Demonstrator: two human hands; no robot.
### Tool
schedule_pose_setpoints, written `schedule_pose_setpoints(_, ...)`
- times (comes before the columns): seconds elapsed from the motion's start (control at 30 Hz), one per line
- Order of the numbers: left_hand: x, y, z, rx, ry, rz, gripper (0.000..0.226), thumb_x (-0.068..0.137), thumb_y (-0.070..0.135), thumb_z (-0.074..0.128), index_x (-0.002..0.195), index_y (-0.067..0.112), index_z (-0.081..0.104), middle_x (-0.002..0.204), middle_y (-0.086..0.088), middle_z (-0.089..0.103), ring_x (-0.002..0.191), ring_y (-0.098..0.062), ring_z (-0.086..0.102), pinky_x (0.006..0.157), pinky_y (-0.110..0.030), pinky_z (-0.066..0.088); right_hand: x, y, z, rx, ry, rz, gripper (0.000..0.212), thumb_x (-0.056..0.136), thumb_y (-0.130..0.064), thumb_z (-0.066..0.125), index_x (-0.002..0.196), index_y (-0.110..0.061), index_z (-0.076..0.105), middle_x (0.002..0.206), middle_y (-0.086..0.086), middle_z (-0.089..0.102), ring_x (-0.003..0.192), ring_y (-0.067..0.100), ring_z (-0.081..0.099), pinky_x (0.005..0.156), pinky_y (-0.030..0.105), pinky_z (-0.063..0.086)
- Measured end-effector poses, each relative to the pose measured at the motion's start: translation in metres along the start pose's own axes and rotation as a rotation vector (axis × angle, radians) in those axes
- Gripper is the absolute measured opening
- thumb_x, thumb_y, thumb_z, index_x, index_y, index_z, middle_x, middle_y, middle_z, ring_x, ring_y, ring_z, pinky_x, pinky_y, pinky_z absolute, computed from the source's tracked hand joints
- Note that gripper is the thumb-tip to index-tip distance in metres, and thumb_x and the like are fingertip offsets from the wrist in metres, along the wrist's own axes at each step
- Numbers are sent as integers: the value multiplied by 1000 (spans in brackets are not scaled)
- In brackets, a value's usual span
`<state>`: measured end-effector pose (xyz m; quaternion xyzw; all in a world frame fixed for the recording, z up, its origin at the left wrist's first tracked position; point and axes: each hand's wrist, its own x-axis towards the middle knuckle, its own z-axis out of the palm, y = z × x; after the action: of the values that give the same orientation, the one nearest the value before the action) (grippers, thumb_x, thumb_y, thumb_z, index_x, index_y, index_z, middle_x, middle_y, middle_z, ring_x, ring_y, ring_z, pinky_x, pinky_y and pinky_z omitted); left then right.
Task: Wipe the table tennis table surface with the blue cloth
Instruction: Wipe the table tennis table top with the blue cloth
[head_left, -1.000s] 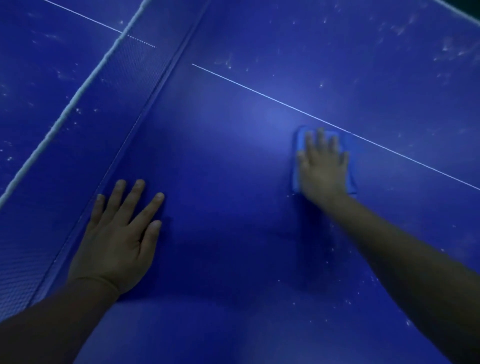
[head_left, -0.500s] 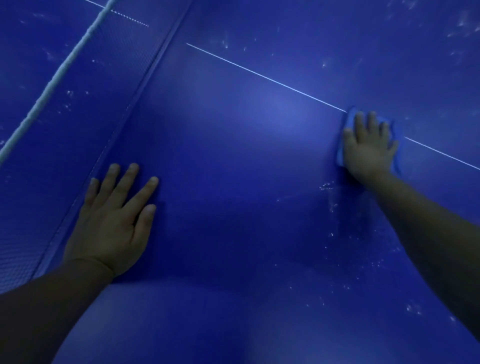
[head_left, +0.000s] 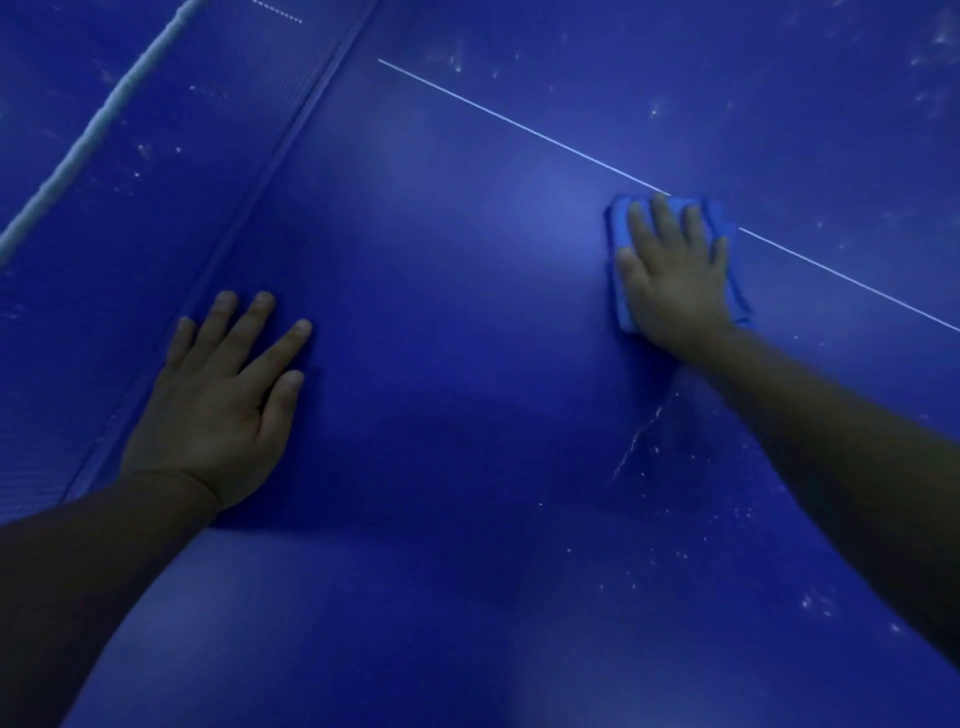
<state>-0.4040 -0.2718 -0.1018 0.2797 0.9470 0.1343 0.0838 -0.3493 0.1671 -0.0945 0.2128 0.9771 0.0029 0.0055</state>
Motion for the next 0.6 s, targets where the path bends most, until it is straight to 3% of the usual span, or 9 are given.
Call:
schedule_pose_setpoints(0.07,0,1,-1,-3,7,-2,61,102,51,18,154,23,34,164,-4,19,154,-24,5,121,-28,-14,-36,-48,7,-19,32,-312,61,99,-49,21,154,-23,26,160,10,30,146,42,26,107,73,23)
schedule_pose_setpoints(0.17,-1,3,-1,2,21,3,60,102,50,20,152,22,38,163,-6,24,153,-28,10,121,-28,-12,-133,-92,3,26,-101,-1036,51,101,-46,36,149,-29,40,159,5,33,148,40,21,113,71,11)
schedule_pose_setpoints(0.23,0,3,-1,4,17,1,60,102,50,21,152,21,37,163,-7,24,153,-28,10,121,-28,-12,-139,-72,-4,42,-167,-1170,49,103,-49,36,148,-32,42,160,1,29,150,36,20,116,65,9)
schedule_pose_setpoints(0.3,0,3,-1,7,17,2,60,101,49,22,152,22,37,163,-7,24,153,-28,9,121,-30,-11,-96,-29,5,-2,-57,-903,52,104,-52,25,151,-29,32,160,4,29,147,37,24,113,67,17)
schedule_pose_setpoints(0.37,-1,2,0,15,17,5,60,101,50,21,153,23,36,164,-7,23,153,-27,8,121,-31,-11,-44,27,7,-29,-12,-362,61,100,-54,18,153,-24,26,160,10,29,146,41,26,109,70,24)
schedule_pose_setpoints(0.43,-1,2,0,22,12,3,61,101,51,19,153,24,34,164,-6,22,154,-26,7,121,-30,-12,-16,72,-4,22,-4,94,73,93,-57,11,155,-21,27,163,8,23,148,39,21,112,67,19)
schedule_pose_setpoints(0.47,0,2,0,24,13,3,61,101,51,19,153,23,34,164,-6,22,154,-26,7,121,-29,-13,-16,77,-8,51,-1,217,74,92,-57,10,156,-22,26,164,6,21,148,37,18,114,65,16)
schedule_pose_setpoints(0.53,0,1,0,24,16,11,61,102,51,20,153,22,36,164,-7,23,153,-28,8,121,-29,-12,-38,53,-5,21,8,155,67,96,-51,17,155,-21,27,163,7,23,148,38,19,112,68,17)
schedule_pose_setpoints(0.6,-1,1,-1,20,19,17,60,102,49,21,152,21,38,163,-8,25,153,-29,10,121,-29,-11,-86,20,4,-6,8,-205,58,100,-46,25,152,-21,30,160,10,31,146,40,26,109,71,22)
